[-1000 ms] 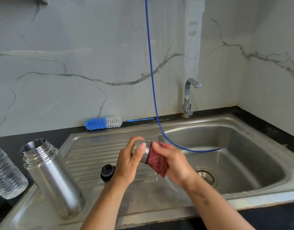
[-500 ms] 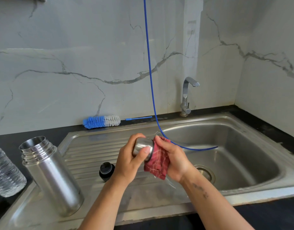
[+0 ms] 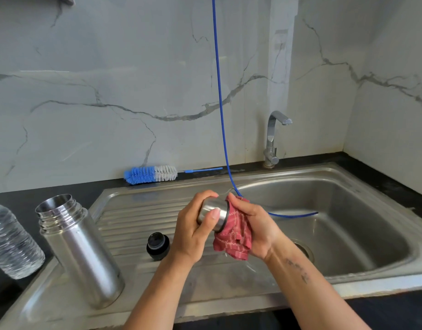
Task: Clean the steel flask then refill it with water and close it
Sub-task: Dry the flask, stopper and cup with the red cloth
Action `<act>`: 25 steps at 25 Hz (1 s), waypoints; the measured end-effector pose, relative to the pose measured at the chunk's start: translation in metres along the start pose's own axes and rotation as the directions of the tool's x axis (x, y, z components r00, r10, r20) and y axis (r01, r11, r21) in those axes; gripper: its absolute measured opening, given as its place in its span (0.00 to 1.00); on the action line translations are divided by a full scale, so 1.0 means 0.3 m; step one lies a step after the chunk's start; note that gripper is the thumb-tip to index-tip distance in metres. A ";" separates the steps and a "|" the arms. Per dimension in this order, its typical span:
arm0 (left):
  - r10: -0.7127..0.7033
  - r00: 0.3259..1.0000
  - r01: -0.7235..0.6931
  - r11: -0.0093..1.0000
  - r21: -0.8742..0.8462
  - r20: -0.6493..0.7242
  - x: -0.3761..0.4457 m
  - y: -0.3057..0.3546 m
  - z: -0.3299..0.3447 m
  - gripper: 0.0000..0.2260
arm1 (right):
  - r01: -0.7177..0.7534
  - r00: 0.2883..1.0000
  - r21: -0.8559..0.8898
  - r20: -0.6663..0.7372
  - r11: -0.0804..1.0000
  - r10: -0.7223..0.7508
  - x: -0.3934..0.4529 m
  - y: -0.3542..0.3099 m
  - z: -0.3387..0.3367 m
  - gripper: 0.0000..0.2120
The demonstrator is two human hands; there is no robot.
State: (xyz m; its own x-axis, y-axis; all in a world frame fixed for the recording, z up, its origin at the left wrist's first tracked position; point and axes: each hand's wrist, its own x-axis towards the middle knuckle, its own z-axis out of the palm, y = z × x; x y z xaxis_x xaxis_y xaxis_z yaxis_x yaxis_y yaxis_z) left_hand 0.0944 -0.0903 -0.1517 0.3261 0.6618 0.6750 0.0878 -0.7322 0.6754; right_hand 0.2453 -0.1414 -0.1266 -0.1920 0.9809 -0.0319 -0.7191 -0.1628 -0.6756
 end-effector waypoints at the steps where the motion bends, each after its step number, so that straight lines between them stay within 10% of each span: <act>1: -0.025 1.000 0.025 1.000 0.003 -0.002 0.004 0.000 0.012 0.18 | 0.040 0.999 -0.063 -0.032 0.997 -0.042 -0.013 -0.009 0.002 0.13; 6: -0.441 0.897 0.425 0.877 -0.222 -0.025 0.027 -0.010 0.038 0.26 | 0.283 0.905 -0.842 0.077 0.459 -0.418 0.007 0.044 -0.051 0.18; 11: -0.128 0.990 0.129 0.992 0.006 -0.062 -0.003 -0.019 0.010 0.14 | 0.109 0.987 -0.290 -0.078 0.951 -0.137 0.016 0.031 -0.004 0.12; 18: 0.086 0.996 -0.074 0.950 0.303 -0.029 -0.012 -0.047 0.021 0.18 | -0.079 0.974 -0.170 -0.223 0.982 0.040 -0.009 -0.019 -0.046 0.15; 21: 0.002 0.971 0.056 0.971 0.234 -0.240 -0.005 -0.040 0.010 0.17 | -0.003 0.949 -0.194 -0.310 0.981 -0.059 0.006 -0.032 -0.066 0.16; 25: -0.399 0.786 0.294 0.913 -0.283 -0.473 0.028 -0.047 -0.042 0.23 | 0.126 0.900 -0.128 -0.402 0.984 -0.167 0.018 -0.049 -0.103 0.14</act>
State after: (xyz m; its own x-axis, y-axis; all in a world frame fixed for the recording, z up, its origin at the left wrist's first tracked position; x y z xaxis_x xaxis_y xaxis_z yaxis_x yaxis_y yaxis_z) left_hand 0.0841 -0.0724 -0.1516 -0.2240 0.8882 0.4012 -0.0900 -0.4287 0.8989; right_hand 0.2755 -0.1304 -0.1395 0.2154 0.9533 -0.2116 -0.6461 -0.0233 -0.7629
